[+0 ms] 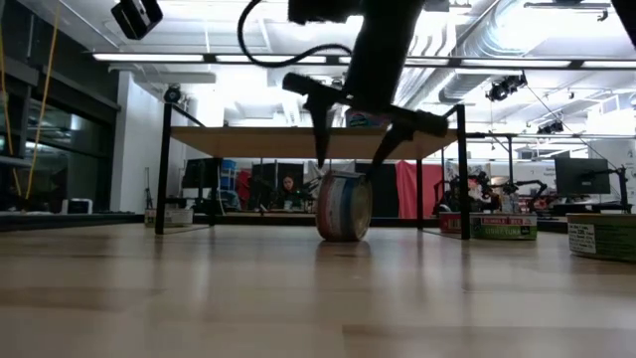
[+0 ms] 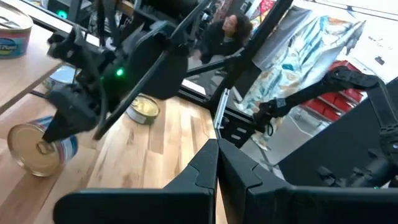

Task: Stack canned seafood by type on shelf
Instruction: Stack the blue pink tuna can on the other blue pink tuna can on the shelf

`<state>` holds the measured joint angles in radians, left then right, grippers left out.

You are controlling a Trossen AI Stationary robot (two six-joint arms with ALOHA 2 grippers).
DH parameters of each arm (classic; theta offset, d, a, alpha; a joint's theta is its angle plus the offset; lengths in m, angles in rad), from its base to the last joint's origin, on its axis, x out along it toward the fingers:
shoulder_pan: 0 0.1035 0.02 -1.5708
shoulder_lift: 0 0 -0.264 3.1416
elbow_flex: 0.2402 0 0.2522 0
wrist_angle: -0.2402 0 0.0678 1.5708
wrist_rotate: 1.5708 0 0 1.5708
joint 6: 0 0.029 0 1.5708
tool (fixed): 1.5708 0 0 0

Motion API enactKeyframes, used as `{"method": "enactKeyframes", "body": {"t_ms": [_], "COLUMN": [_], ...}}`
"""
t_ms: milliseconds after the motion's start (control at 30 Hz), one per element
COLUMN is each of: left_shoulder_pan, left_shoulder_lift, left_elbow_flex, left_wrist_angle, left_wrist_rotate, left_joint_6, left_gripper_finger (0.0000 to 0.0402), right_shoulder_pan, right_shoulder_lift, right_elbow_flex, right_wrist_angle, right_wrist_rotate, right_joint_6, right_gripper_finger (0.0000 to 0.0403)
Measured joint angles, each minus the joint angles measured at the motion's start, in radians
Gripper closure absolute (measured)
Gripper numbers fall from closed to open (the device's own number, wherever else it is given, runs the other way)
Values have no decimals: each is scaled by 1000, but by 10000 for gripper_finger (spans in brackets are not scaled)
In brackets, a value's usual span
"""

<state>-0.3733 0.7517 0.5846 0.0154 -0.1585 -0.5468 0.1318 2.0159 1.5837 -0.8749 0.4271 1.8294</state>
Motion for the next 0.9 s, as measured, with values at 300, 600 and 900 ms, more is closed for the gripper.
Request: {"method": "enactKeyframes", "body": {"t_ms": [300,600,900], "left_shoulder_pan": [0,0,8], "left_shoulder_lift": [0,0,0], "left_elbow_flex": [0,0,0], "left_wrist_angle": [-4,-4,-2], "left_wrist_rotate": [0,-11,-41], "left_joint_6": [26,54,77], "left_gripper_finger": [402,402,402], "right_shoulder_pan": [-27,28,215], "right_shoulder_lift": [55,-4,-323], "right_elbow_flex": [-1,-1,-1], "right_wrist_angle": [20,-15,-241], "right_wrist_rotate": [-21,-198,-169], "right_joint_6": [-17,-353,-427], "right_gripper_finger": [145,233,233]}}
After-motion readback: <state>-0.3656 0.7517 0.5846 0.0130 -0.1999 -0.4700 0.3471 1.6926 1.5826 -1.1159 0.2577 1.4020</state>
